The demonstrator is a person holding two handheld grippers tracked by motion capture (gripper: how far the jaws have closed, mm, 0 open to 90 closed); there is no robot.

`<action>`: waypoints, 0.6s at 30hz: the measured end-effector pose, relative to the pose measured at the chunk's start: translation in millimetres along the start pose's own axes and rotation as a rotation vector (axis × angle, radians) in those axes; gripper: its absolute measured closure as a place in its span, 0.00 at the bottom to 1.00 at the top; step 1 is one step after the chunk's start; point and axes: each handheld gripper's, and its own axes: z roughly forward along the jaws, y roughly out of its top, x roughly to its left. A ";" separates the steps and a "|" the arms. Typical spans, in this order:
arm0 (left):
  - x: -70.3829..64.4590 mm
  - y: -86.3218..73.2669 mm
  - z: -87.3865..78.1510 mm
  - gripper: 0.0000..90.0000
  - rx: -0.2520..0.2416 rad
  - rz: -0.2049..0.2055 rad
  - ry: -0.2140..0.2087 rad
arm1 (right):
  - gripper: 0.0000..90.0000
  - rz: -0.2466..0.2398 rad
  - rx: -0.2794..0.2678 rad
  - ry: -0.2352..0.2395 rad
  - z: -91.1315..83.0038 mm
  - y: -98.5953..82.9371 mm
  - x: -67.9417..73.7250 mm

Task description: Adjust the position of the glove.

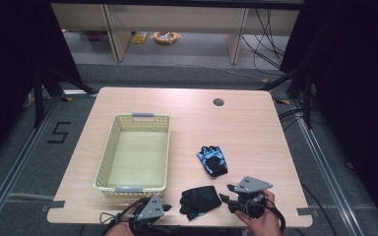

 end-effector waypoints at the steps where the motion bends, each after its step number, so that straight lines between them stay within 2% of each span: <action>1: -1.7 6.8 6.8 0.45 -0.003 0.030 0.008 | 0.69 -0.033 0.009 0.008 5.6 6.5 -2.4; 2: -1.7 6.8 6.8 0.47 -0.003 0.030 0.008 | 0.69 -0.033 0.009 0.008 5.6 6.5 -2.4; 3: -3.5 10.8 14.0 0.52 0.008 0.052 0.011 | 0.73 -0.051 0.021 0.013 13.4 11.4 -3.1; 4: -3.3 13.0 16.3 0.55 0.018 0.072 0.017 | 0.74 -0.050 0.030 0.017 16.2 13.0 -2.9; 6: -3.8 13.8 20.1 0.62 0.011 0.069 0.016 | 0.77 -0.052 0.035 0.024 20.4 15.0 -3.3; 7: -3.6 15.8 23.1 0.62 0.013 0.080 0.021 | 0.80 -0.069 0.030 0.030 24.4 17.0 -4.2; 8: -5.0 17.4 25.1 0.67 0.010 0.074 0.021 | 0.83 -0.084 0.030 0.040 29.1 19.6 -4.9; 9: -7.6 20.7 28.0 0.78 0.009 0.101 0.008 | 0.89 -0.084 0.037 0.051 36.3 23.4 -3.1; 10: -7.6 20.7 28.0 0.82 0.009 0.101 0.008 | 0.89 -0.084 0.037 0.051 36.3 23.4 -3.1; 11: -9.8 23.8 30.2 0.86 0.016 0.115 -0.010 | 0.94 -0.104 0.045 0.053 40.7 27.3 -3.7; 13: -9.6 24.4 34.5 0.92 0.023 0.133 0.000 | 0.98 -0.113 0.055 0.079 46.3 30.4 -3.4; 14: -9.6 24.4 34.5 0.94 0.023 0.133 0.000 | 0.98 -0.113 0.055 0.079 46.3 30.4 -3.4; 15: -9.5 23.9 38.1 0.94 0.024 0.115 0.005 | 1.00 -0.117 0.048 0.077 50.0 31.1 -2.3; 16: -6.4 23.7 39.6 0.95 0.050 0.137 0.016 | 1.00 -0.134 0.053 0.086 53.5 31.3 -0.9; 17: -4.8 22.6 41.9 0.97 0.055 0.135 0.023 | 1.00 -0.140 0.088 0.103 54.3 31.8 1.2; 18: -3.5 22.0 43.5 0.97 0.063 0.138 0.030 | 1.00 -0.140 0.088 0.103 54.3 31.8 1.2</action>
